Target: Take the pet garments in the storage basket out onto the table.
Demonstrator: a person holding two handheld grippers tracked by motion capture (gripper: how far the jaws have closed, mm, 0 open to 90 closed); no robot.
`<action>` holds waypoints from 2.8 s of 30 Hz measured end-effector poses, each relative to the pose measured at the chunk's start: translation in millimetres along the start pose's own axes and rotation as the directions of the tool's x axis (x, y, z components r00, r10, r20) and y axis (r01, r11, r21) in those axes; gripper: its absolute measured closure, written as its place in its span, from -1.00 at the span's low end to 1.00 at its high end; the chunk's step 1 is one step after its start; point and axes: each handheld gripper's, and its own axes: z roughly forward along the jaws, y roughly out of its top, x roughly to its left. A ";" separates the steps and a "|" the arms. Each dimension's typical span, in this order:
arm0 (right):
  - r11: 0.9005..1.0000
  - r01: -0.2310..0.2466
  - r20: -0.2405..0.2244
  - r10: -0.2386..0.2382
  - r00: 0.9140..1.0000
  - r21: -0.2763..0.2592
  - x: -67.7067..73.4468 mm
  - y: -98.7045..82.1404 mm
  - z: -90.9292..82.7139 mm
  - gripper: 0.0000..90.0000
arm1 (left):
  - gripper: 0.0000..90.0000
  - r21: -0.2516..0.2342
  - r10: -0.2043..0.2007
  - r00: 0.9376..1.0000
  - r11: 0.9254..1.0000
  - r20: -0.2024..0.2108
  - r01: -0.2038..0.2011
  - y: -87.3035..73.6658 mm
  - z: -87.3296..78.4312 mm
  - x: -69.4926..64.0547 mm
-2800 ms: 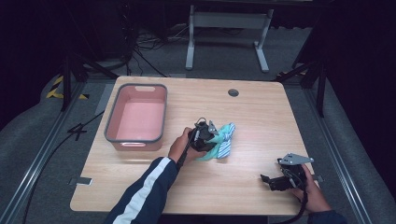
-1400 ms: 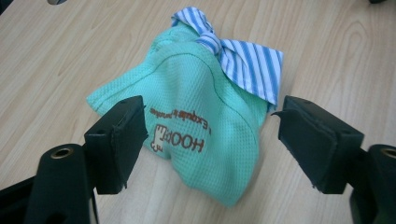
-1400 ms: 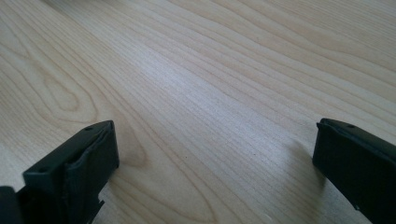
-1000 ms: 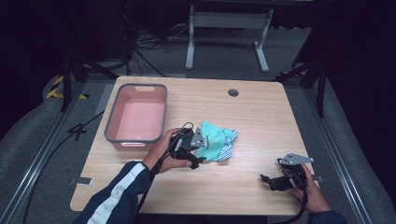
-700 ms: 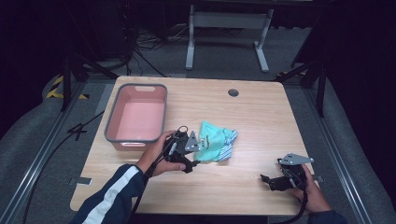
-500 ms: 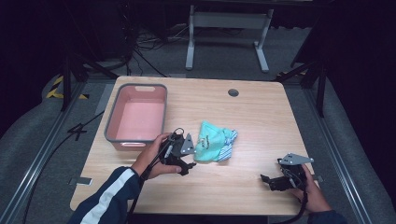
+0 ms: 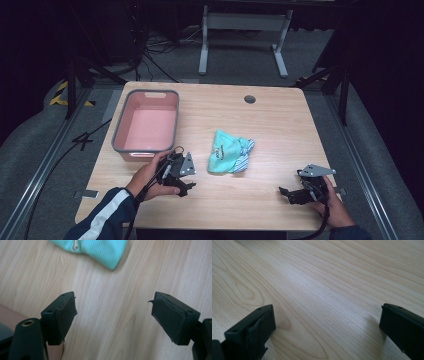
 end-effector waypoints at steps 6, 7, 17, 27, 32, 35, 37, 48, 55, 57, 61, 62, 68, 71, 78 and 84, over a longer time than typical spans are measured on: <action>1.000 -0.001 -0.001 0.001 1.000 0.000 0.1 0.0 0.0 -0.99 | -0.55 0.038 -0.020 1.000 0.999 -0.011 0.021 -24.8 -2.3 0.9; 1.000 -0.001 -0.001 0.001 1.000 -0.001 0.1 0.0 0.0 -0.99 | -0.56 0.040 -0.022 1.000 0.999 -0.013 0.023 -28.5 -2.7 1.0; 1.000 -0.001 -0.001 0.001 1.000 0.000 0.1 0.0 0.0 -0.99 | -0.57 0.073 -0.083 0.996 0.994 -0.041 0.086 -65.9 -5.2 4.1; 1.000 0.000 0.000 0.000 1.000 0.000 0.0 0.0 0.0 -0.99 | -0.59 0.047 -0.139 0.988 0.989 -0.060 0.142 -94.9 -13.9 8.5; 1.000 0.000 0.000 0.000 1.000 -0.001 0.0 0.0 0.1 -0.99 | -0.60 0.018 -0.186 0.981 0.982 -0.057 0.187 -114.3 -16.7 11.7; 1.000 -0.001 -0.001 0.001 1.000 0.000 0.1 0.0 0.0 -0.99 | -0.61 -0.033 -0.259 0.966 0.966 -0.023 0.258 -135.3 -17.3 18.2; 1.000 -0.002 -0.001 0.002 1.000 -0.001 0.1 0.0 0.1 -0.99 | -0.62 -0.064 -0.308 0.951 0.949 0.006 0.308 -148.8 -18.5 23.0; 1.000 0.000 -0.001 0.000 1.000 -0.001 0.0 0.0 0.1 -0.99 | -0.67 -0.193 -0.432 0.901 0.882 0.033 0.430 -197.6 -26.1 30.1; 1.000 0.000 0.000 0.000 1.000 -0.001 0.1 -0.1 0.0 -0.99 | -0.68 -0.197 -0.445 0.895 0.876 0.028 0.441 -197.5 -25.9 29.0; 1.000 0.001 0.002 -0.001 1.000 -0.001 0.1 -0.3 -0.3 -0.99 | -0.68 -0.195 -0.447 0.894 0.875 0.029 0.443 -197.4 -25.9 28.9; 1.000 0.000 0.001 0.000 1.000 0.000 0.2 -0.3 -0.3 -0.99 | -0.69 -0.195 -0.454 0.890 0.871 0.029 0.451 -197.1 -25.7 28.1; 1.000 0.000 0.002 0.000 1.000 -0.001 0.2 -0.3 -0.3 -0.99 | -0.69 -0.195 -0.456 0.890 0.870 0.030 0.453 -197.1 -25.7 28.0; 1.000 -0.002 0.002 0.002 1.000 -0.001 0.5 -0.1 -0.1 -0.99 | -0.69 -0.197 -0.453 0.891 0.871 0.028 0.449 -197.1 -25.6 28.3; 1.000 -0.001 0.002 0.001 1.000 -0.001 0.5 -0.1 -0.1 -0.99 | -0.69 -0.192 -0.450 0.893 0.874 0.025 0.446 -197.2 -25.8 28.8; 1.000 -0.001 0.002 0.001 1.000 -0.001 0.5 -0.1 -0.1 -0.99 | -0.71 -0.191 -0.449 0.893 0.875 0.027 0.446 -196.9 -25.3 29.4; 1.000 -0.001 0.002 0.001 1.000 -0.001 0.5 -0.1 -0.2 -0.99 | -0.71 -0.191 -0.448 0.894 0.875 0.025 0.444 -196.9 -25.4 29.4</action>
